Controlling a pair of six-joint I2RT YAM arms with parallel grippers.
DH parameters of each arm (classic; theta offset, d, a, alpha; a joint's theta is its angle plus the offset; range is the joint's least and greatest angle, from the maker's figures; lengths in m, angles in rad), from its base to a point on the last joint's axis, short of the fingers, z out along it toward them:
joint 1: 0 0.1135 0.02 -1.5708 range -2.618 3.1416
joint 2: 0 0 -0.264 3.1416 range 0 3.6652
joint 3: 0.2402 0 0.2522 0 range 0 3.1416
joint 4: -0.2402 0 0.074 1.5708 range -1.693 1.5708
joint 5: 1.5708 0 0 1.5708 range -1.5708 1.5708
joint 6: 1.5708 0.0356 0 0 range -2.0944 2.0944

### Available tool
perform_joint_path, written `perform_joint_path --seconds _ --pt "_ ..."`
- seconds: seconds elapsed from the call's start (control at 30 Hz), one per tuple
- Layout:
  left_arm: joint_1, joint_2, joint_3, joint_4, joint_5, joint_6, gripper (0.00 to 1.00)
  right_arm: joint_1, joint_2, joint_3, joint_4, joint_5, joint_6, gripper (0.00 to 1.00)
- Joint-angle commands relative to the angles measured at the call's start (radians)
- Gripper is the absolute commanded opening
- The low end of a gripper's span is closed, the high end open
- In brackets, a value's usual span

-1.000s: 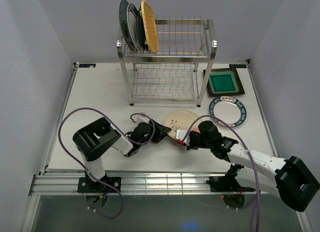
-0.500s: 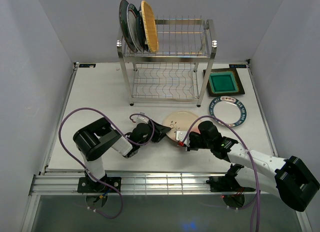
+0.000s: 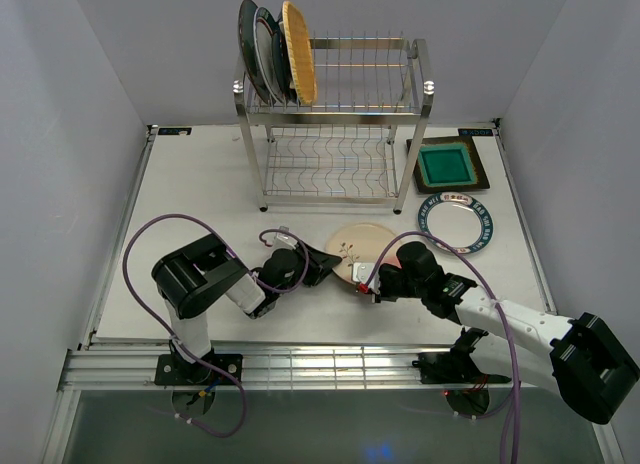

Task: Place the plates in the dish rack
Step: Pick up the plate at the center of the board.

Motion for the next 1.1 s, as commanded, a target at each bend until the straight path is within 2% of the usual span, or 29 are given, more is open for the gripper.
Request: perform_joint_path --seconds 0.0,0.77,0.87,0.97,1.07 --pt "-0.003 0.025 0.016 0.065 0.013 -0.003 0.41 0.005 -0.029 0.006 0.042 -0.057 -0.023 0.08" --pt "-0.004 0.074 0.019 0.128 0.025 -0.014 0.41 0.003 -0.043 0.003 0.03 -0.081 -0.034 0.08" --pt "-0.004 0.075 0.014 0.145 0.027 -0.011 0.34 0.003 -0.047 0.002 0.026 -0.087 -0.039 0.08" --pt "-0.004 0.078 0.004 0.186 0.024 -0.005 0.22 0.002 -0.049 0.002 0.018 -0.096 -0.045 0.08" --pt "-0.004 0.085 -0.012 0.239 0.024 0.004 0.07 0.002 -0.044 0.003 0.016 -0.096 -0.046 0.19"
